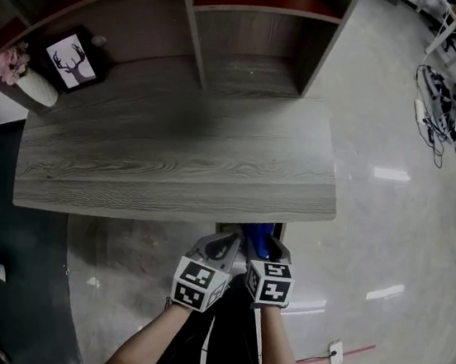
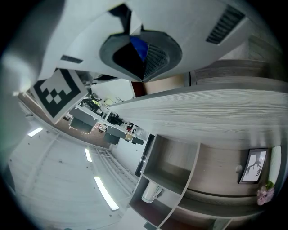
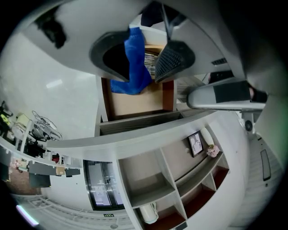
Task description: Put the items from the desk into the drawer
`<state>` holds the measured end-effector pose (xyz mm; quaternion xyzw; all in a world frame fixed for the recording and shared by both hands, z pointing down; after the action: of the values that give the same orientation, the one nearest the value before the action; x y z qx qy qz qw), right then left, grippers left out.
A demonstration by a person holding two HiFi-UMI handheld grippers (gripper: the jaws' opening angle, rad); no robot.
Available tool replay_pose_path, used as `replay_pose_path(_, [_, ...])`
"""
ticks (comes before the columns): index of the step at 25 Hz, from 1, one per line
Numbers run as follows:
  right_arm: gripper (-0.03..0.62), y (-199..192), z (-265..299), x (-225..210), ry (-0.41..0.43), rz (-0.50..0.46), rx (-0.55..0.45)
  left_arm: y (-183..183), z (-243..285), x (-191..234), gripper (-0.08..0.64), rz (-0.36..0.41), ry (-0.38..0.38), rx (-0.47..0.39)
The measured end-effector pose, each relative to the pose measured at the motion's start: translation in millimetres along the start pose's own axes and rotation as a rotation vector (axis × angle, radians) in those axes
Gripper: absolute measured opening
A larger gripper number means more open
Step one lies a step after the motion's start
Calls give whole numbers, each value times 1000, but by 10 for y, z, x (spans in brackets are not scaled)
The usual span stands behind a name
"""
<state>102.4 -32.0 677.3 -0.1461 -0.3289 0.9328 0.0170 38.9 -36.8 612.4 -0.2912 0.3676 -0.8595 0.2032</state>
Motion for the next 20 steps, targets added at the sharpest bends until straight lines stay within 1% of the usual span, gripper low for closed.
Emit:
replay_pose_path(8, [181, 57, -79, 49, 27, 8, -7, 51, -37, -78, 11, 16, -11, -4])
replay_pose_path(12, [165, 55, -132, 98, 45, -4, -2, 89, -64, -114, 11, 23, -13, -9])
replay_pose_path(13, [142, 53, -147, 95, 37, -14, -1, 99, -69, -118, 11, 24, -13, -11])
replay_pose_path(15, [61, 56, -173, 61, 9, -31, -9, 121, -78, -124, 11, 25, -13, -15])
replay_pose_path(20, [20, 146, -295, 58, -26, -40, -47, 185, -136, -153, 11, 28, -8, -26])
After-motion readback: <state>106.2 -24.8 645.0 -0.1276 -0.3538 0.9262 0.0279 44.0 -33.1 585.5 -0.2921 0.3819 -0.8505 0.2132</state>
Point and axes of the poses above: the fingertips, and each gripper's own axes: z forward along the fingers, x to its left, y out of its top, the point moved 1 cm from there along -z, backward along the fingers, and after that the axes turned 2 degrees about -x, right-handed, at the moved point
